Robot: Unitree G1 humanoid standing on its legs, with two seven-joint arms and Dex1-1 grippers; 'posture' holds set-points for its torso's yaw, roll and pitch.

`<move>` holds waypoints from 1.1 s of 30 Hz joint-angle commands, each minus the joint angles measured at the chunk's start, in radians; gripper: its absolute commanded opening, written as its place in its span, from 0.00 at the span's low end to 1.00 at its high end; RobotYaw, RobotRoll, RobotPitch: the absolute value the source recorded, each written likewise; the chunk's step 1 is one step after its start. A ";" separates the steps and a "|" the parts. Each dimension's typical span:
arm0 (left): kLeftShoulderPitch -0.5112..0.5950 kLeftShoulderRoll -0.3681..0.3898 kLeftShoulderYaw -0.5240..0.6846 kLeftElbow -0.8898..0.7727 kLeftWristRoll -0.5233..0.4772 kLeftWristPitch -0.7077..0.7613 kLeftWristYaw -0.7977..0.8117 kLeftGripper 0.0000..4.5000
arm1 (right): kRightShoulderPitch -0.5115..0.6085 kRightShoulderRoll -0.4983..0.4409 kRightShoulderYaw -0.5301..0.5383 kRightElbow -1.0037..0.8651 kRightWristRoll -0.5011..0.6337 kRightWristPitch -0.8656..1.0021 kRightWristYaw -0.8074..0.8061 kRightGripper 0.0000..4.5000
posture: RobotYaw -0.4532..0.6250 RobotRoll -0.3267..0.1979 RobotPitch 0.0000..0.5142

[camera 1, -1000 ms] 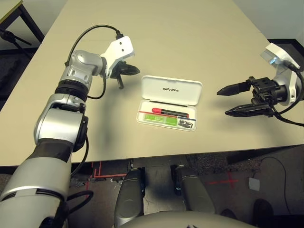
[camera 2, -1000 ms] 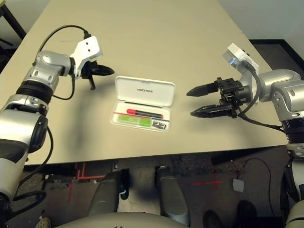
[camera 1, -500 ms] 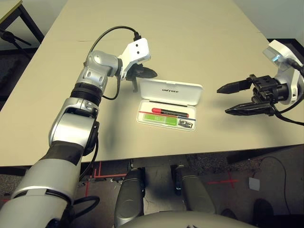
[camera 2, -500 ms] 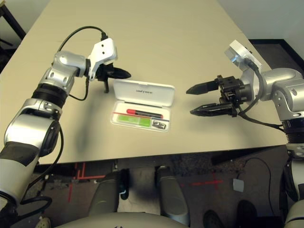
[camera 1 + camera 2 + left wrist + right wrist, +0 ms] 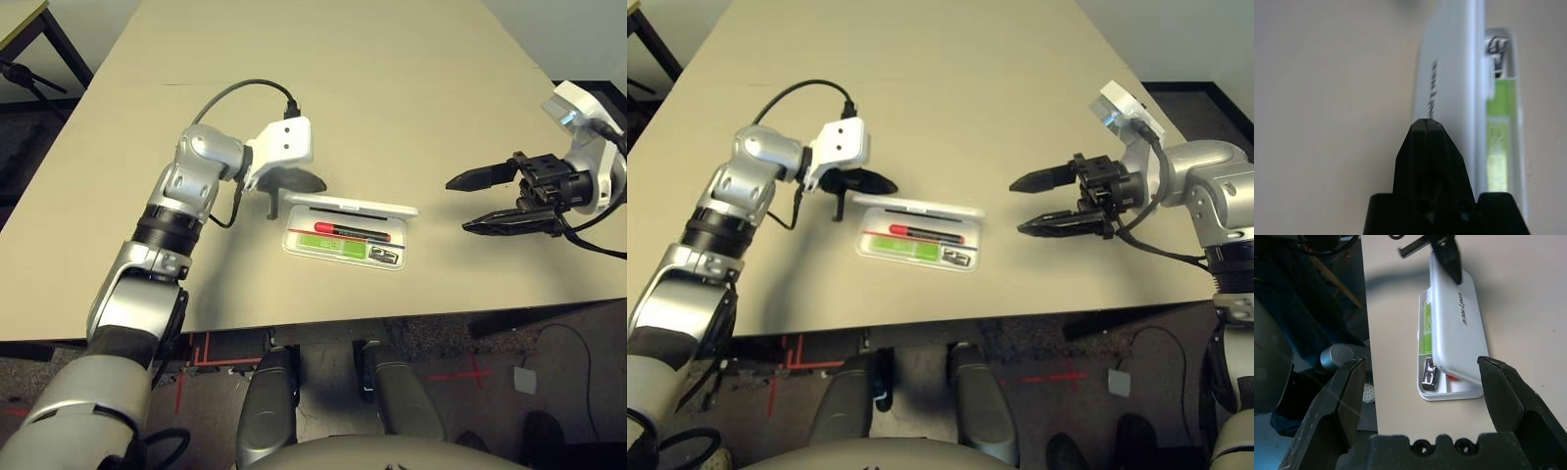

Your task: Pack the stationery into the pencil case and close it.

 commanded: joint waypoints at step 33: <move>0.105 0.024 -0.273 -0.004 0.147 -0.131 0.085 0.00 | -0.005 0.022 -0.015 0.002 -0.018 -0.030 0.004 1.00 | 0.34 0.62 0.31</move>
